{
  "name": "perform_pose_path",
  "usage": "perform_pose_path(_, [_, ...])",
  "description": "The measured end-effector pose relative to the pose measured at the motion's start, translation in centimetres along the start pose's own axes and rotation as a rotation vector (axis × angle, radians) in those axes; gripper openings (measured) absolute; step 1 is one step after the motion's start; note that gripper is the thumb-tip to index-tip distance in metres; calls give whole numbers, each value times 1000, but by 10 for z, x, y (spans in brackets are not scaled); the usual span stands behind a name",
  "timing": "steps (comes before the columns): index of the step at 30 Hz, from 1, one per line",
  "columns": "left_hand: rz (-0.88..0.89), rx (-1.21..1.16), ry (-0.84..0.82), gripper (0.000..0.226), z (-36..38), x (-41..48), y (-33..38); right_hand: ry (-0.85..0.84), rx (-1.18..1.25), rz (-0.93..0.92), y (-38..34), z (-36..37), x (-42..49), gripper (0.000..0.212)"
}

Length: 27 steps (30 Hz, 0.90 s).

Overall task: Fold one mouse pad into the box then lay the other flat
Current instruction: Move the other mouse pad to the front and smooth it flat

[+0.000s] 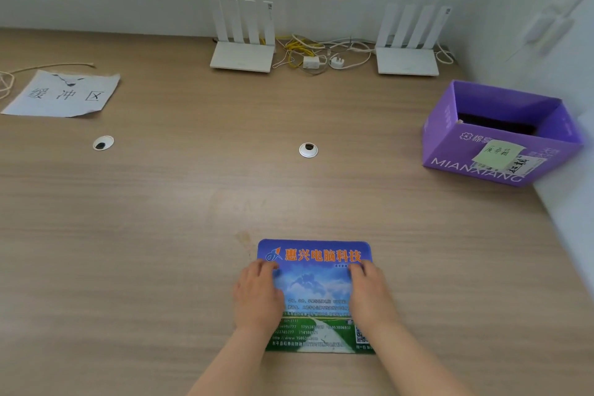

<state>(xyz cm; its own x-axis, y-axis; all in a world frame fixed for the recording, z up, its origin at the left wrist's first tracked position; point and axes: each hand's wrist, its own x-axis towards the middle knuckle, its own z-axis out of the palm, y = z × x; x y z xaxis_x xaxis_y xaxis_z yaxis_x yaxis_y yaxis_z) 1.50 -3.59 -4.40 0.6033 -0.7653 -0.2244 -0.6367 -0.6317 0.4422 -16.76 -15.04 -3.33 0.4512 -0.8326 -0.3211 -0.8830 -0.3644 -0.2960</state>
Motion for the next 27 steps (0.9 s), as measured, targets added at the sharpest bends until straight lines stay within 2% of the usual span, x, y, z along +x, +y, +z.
perform_pose_path(3, [205, 118, -215, 65, 12, 10, 19, -163, -55, -173, -22, 9, 13, 80])
perform_pose_path(6, [296, 198, -334, 69, 25, 13, 30, -289, -62, -258, -44, 17, 21, 82])
perform_pose_path(10, [338, 174, -342, 72, 26, 17, 23, -287, -58, -285, -49, 25, 28, 83])
perform_pose_path(13, [380, 236, -377, 95, 14, 32, 11, -276, -120, -328, -38, 25, 29, 83])
perform_pose_path(16, [333, 254, -391, 105, -2, 45, 0, -235, -101, -257, -19, 16, 33, 79])
perform_pose_path(22, [278, 344, -393, 100, -13, 49, -9, -279, -118, -167, 12, -8, 38, 81])
perform_pose_path(25, [334, 381, -407, 97, -5, 43, 10, -320, -121, -157, -5, -10, 38, 82])
perform_pose_path(27, [388, 377, -437, 98, 7, 34, 29, -368, -133, -223, -26, -5, 37, 86])
